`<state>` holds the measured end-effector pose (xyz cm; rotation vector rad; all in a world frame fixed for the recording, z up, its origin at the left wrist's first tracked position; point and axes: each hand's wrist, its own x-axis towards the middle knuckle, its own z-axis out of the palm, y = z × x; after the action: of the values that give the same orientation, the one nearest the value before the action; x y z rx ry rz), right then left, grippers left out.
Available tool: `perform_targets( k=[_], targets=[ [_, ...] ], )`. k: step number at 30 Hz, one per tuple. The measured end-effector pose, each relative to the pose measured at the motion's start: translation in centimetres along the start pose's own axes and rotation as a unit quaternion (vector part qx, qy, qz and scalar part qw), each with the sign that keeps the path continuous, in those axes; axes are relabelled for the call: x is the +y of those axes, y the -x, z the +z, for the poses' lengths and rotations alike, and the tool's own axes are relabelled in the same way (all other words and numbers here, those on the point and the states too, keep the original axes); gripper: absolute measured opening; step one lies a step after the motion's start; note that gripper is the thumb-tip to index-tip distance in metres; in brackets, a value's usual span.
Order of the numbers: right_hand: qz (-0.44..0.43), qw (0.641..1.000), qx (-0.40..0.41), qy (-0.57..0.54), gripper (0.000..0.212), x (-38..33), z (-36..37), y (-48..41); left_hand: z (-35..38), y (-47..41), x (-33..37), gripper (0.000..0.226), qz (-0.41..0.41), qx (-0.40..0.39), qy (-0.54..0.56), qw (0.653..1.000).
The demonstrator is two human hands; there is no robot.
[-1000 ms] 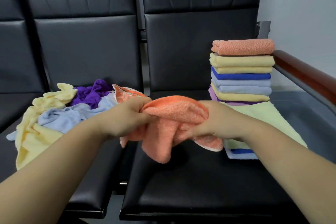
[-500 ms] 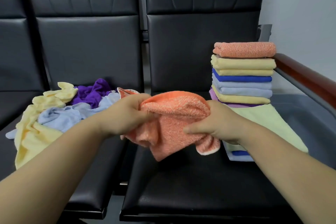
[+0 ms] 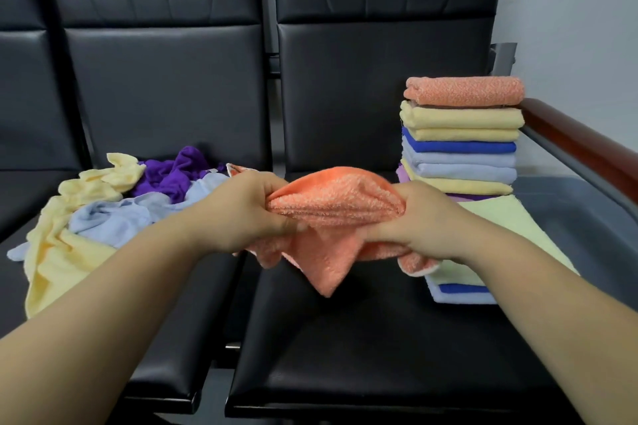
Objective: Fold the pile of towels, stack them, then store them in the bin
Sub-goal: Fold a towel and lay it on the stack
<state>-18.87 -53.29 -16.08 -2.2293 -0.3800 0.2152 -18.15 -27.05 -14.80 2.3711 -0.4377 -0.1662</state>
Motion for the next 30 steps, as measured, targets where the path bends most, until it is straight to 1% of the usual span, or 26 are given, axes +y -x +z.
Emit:
perform_targets(
  k=[2,3,5,6,9,11,12,13,15,16,18,20,22,24,25,26,27,28,30],
  targets=[
    [0.019,0.997,-0.072,0.025,0.022,0.4,0.5,0.2,-0.2,0.0,0.1,0.019,0.019,0.040,0.050,0.998],
    [0.023,0.995,-0.090,0.039,0.026,0.8,0.7,0.1,-0.2,0.0,0.2,0.019,0.028,0.053,0.092,0.994],
    [0.030,0.994,-0.089,0.056,0.028,1.1,0.8,-0.2,0.0,0.1,0.5,0.022,0.043,0.062,0.172,0.982],
    [0.027,0.994,-0.075,0.069,0.028,1.0,0.9,-0.4,0.1,0.1,0.6,0.023,0.054,0.059,0.198,0.977],
    [0.027,0.995,-0.037,0.093,0.023,1.2,0.8,-0.8,0.5,-0.2,0.0,0.026,0.073,0.028,0.238,0.968],
    [0.035,0.993,-0.047,0.106,0.020,1.2,0.9,-0.7,0.5,-0.2,0.0,0.031,0.063,0.004,0.217,0.974],
    [0.035,0.992,-0.048,0.111,0.021,1.0,0.8,-0.6,0.5,-0.2,0.1,0.034,0.049,-0.014,0.173,0.984],
    [0.030,0.993,-0.035,0.112,0.022,0.8,0.6,-0.5,0.4,0.0,0.5,0.036,0.030,-0.048,0.112,0.992],
    [0.018,0.995,0.027,0.097,0.019,0.2,-0.2,-0.4,0.4,0.2,0.6,0.030,-0.013,-0.125,0.008,0.992],
    [0.011,0.996,0.057,0.073,0.016,0.0,-0.6,-0.4,0.5,0.1,0.4,0.025,-0.025,-0.133,-0.016,0.991],
    [0.001,0.997,0.071,-0.002,0.008,-0.2,-1.0,-0.4,0.5,-0.1,0.2,0.018,-0.013,-0.086,-0.045,0.995],
    [-0.008,0.998,0.050,-0.045,0.007,-0.1,-0.5,-0.2,0.2,-0.1,0.3,0.012,-0.014,-0.058,-0.021,0.998],
    [-0.013,0.996,0.025,-0.084,0.014,0.1,0.3,0.0,-0.2,0.1,0.5,0.007,-0.031,-0.043,0.037,0.998],
    [-0.005,0.995,-0.016,-0.103,0.025,0.0,0.4,0.1,-1.3,0.0,0.9,0.010,-0.019,0.017,0.067,0.997],
    [0.004,0.996,-0.033,-0.083,0.032,-0.1,0.3,0.0,-1.9,-0.2,1.3,0.014,-0.004,0.052,0.081,0.995],
    [0.006,0.998,-0.042,-0.037,0.036,-0.8,-0.1,0.0,-2.7,-0.2,2.2,0.016,0.012,0.073,0.099,0.992],
    [0.004,0.999,-0.042,0.023,0.035,-1.5,-0.7,-0.3,-3.4,-0.2,3.2,0.014,0.025,0.079,0.117,0.990],
    [-0.002,0.996,-0.029,0.080,0.030,-2.4,-1.4,-0.6,-4.1,-0.2,4.1,0.013,0.036,0.075,0.123,0.989],
    [-0.022,0.985,0.033,0.168,0.016,-5.1,-3.8,-0.9,-5.7,0.1,6.6,0.017,0.042,0.037,0.091,0.994]
  ],
)
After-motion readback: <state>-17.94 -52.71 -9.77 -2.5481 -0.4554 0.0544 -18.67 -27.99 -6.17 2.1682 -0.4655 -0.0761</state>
